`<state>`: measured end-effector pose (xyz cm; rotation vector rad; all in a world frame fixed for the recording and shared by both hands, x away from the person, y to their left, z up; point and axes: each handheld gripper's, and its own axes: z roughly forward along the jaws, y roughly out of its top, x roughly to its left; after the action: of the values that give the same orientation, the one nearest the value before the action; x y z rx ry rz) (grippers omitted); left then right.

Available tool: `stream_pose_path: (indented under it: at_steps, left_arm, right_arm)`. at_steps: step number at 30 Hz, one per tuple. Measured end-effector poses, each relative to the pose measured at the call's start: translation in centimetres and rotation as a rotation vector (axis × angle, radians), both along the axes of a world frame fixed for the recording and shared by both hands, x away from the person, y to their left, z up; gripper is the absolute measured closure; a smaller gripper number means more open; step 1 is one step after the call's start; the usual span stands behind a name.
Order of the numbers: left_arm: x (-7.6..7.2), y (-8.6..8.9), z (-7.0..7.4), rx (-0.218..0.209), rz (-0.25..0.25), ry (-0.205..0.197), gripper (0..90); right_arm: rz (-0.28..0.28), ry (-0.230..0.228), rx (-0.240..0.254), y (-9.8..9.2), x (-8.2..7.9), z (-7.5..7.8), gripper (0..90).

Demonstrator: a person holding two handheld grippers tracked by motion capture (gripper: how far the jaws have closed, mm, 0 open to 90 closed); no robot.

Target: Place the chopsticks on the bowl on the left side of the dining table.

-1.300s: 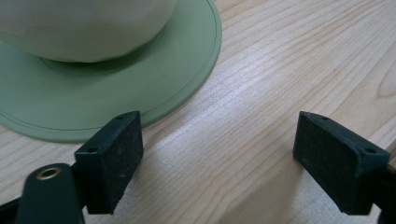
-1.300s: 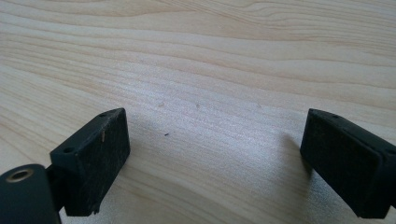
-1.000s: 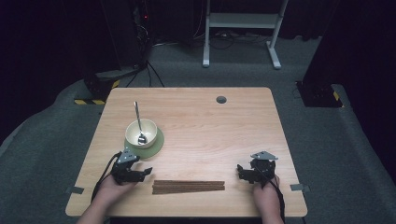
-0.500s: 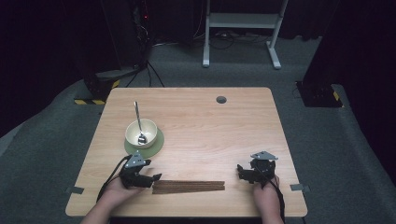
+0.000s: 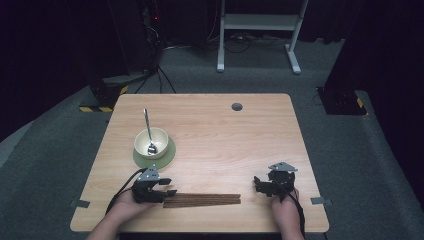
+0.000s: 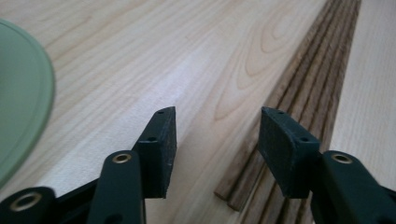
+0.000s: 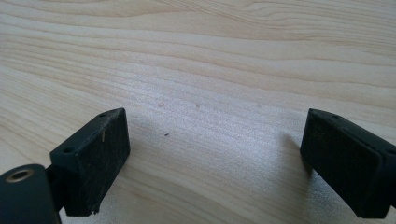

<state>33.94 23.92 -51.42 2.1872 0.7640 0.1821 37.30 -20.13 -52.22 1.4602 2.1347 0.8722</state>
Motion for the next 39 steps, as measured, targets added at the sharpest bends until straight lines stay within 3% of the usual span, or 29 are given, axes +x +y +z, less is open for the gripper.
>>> stream_pose_path:
  at_steps: [2,8,16,20,25,39]
  left_arm:
    - [-0.1,-0.1,0.0,0.023,-0.033,-0.020,52.1]
    - [-0.3,-0.3,0.0,0.045,-0.053,-0.060,58.8]
    - [-0.4,-0.7,-0.3,0.044,-0.030,-0.063,62.4]
    - [-0.3,-0.9,-0.5,0.054,-0.032,-0.062,63.8]
    - [-0.2,-1.1,-0.5,0.066,-0.038,-0.080,65.3]
    - [-0.1,-0.7,-0.7,0.056,-0.013,-0.095,74.0]
  right_arm:
    - [0.000,-0.001,-0.001,0.0,0.0,0.0,8.1]
    - [0.000,-0.001,-0.001,0.0,0.0,0.0,8.1]
    - [-0.002,-0.019,-0.001,0.0,0.0,-0.1,8.4]
    - [0.007,-0.003,-0.002,-0.1,-0.2,0.0,8.5]
    - [-0.038,-0.002,-0.002,0.1,-0.3,0.1,12.0]
    - [-0.021,-0.016,-0.004,0.4,-0.7,0.0,11.5]
